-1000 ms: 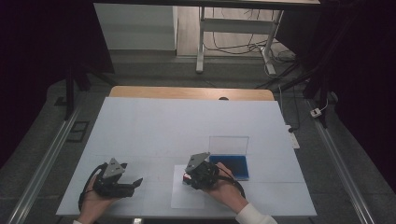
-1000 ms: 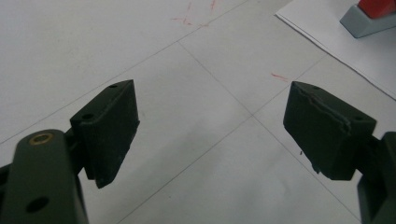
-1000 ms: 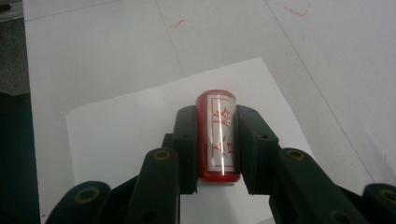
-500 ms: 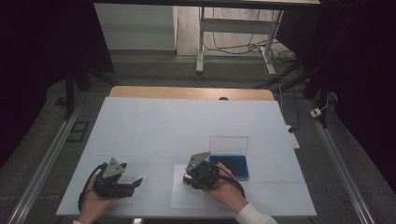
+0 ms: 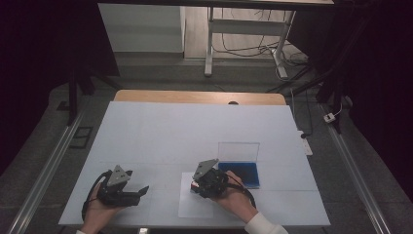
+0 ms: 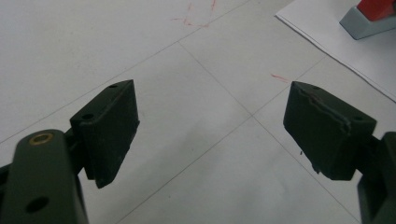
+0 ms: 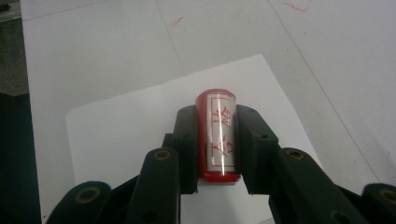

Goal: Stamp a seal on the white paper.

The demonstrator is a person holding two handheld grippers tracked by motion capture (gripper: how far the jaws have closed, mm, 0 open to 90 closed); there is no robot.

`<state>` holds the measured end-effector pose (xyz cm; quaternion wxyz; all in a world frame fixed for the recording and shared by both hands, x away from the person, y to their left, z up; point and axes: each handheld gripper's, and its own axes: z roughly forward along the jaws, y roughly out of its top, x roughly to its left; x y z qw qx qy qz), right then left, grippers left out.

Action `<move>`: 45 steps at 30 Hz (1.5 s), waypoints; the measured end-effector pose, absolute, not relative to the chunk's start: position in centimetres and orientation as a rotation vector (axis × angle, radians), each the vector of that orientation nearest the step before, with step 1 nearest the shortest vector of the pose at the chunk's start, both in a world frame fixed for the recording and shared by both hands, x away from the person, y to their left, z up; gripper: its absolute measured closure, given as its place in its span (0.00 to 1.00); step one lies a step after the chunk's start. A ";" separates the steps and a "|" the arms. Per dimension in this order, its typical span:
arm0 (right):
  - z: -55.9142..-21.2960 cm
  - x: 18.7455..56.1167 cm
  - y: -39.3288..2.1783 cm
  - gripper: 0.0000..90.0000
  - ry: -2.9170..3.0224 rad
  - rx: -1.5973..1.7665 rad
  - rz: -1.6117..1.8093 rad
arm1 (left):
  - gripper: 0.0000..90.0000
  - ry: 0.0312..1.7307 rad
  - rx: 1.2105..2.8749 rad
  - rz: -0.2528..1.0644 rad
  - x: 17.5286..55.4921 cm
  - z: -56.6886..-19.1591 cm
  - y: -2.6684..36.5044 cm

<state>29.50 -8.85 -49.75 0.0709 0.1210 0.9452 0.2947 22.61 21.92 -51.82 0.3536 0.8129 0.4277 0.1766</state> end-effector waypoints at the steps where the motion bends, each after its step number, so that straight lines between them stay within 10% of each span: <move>1: -49.8 29.5 -8.9 0.79 2.841 0.364 0.889 | 0.20 1.105 2.102 0.454 22.6 -51.8 21.9; 45: -45.3 30.6 -13.1 0.78 2.690 0.480 1.183 | 0.20 1.110 2.093 0.463 22.7 -51.7 22.4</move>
